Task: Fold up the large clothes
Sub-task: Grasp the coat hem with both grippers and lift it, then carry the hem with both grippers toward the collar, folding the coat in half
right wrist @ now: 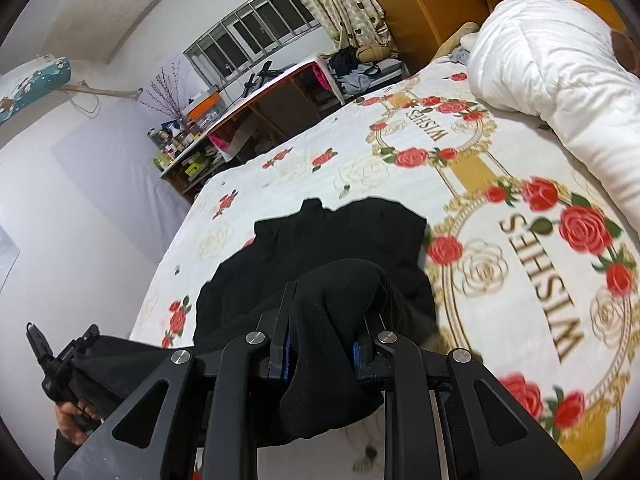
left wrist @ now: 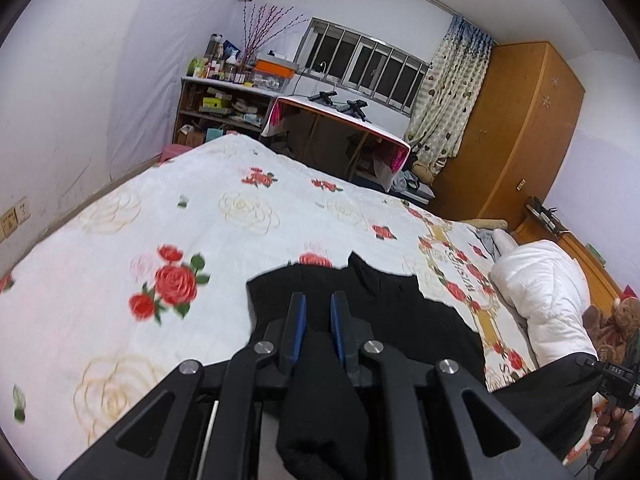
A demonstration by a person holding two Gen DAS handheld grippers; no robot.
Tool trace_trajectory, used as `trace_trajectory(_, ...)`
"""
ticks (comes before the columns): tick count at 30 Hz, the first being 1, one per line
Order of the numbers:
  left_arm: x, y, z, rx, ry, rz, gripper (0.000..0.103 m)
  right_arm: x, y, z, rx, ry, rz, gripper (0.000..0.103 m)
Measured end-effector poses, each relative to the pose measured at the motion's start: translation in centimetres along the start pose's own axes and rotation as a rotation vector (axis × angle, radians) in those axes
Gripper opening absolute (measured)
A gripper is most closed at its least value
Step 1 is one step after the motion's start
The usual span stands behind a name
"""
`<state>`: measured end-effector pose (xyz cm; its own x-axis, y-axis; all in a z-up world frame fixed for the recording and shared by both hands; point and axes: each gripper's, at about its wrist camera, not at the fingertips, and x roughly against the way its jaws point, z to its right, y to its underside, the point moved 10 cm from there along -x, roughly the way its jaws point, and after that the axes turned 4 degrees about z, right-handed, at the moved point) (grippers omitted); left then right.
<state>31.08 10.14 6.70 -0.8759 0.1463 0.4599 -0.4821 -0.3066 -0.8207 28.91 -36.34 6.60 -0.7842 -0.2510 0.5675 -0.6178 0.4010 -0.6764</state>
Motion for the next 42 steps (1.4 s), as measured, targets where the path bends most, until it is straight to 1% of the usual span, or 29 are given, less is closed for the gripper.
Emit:
trace_trajectory(4, -3.7, -2.3, 0.6, -0.013, -0.01, 0.006, 0.013, -3.0, -2.3, 0.2, -0.005, 0.012, 0.0, 0.021)
trace_trajectory(11, -10.8, -3.7, 0.8, -0.015, -0.04, -0.029, 0.013, -9.5, -5.2, 1.4, -0.035, 0.038, -0.042, 0.021)
trace_trajectory(14, -14.2, -3.5, 0.5, -0.018, -0.055, -0.061, 0.013, -12.6, -5.9, 2.1, -0.052, 0.052, -0.078, 0.021)
trace_trajectory(19, -20.9, -2.4, -0.5, -0.04, -0.098, -0.121, 0.013, -19.6, -6.1, 3.7, -0.057, 0.092, -0.149, 0.022)
trace_trajectory(23, -25.7, -0.5, -1.7, -0.042, -0.131, -0.176, 0.013, -24.3, -5.3, 5.1, -0.067, 0.114, -0.202, 0.023)
trace_trajectory(26, -28.7, 0.8, -2.3, -0.046, -0.152, -0.207, 0.013, -26.9, -4.7, 6.1, -0.099, 0.114, -0.238, 0.025)
trace_trajectory(28, -29.7, 1.7, -2.7, -0.042, -0.152, -0.218, 0.014, -28.1, -4.4, 6.6, -0.118, 0.111, -0.253, 0.029)
trace_trajectory(32, -30.5, 2.0, -2.9, -0.041, -0.144, -0.211, 0.017, -28.9, -4.3, 7.0, -0.145, 0.081, -0.259, 0.037)
trace_trajectory(34, -30.5, 1.4, -3.1, -0.03, -0.132, -0.201, 0.017, -29.0, -4.5, 6.9, -0.152, 0.06, -0.259, 0.047)
trace_trajectory(35, -30.4, 0.9, -3.0, -0.028, -0.124, -0.194, 0.019, -28.9, -4.8, 6.7, -0.153, 0.05, -0.258, 0.049)
trace_trajectory(37, -30.0, -0.4, -2.5, -0.038, -0.095, -0.165, 0.021, -28.4, -5.5, 6.2, -0.147, 0.035, -0.251, 0.058)
trace_trajectory(38, -29.6, -1.0, -2.3, -0.045, -0.086, -0.153, 0.026, -28.2, -6.0, 5.9, -0.143, 0.024, -0.244, 0.061)
trace_trajectory(39, -29.3, -1.7, -2.1, -0.051, -0.078, -0.138, 0.03, -27.7, -6.5, 5.6, -0.137, 0.011, -0.23, 0.067)
trace_trajectory(40, -28.7, -2.5, -1.8, -0.059, -0.064, -0.116, 0.039, -27.3, -7.2, 5.3, -0.129, 0.0, -0.215, 0.072)
trace_trajectory(41, -28.3, -3.2, -1.6, -0.066, -0.056, -0.1, 0.044, -26.6, -8.0, 5.1, -0.11, -0.004, -0.187, 0.074)
trace_trajectory(42, -27.8, -3.7, -1.5, -0.073, -0.053, -0.083, 0.046, -26.1, -8.6, 5.0, -0.09, 0.004, -0.162, 0.074)
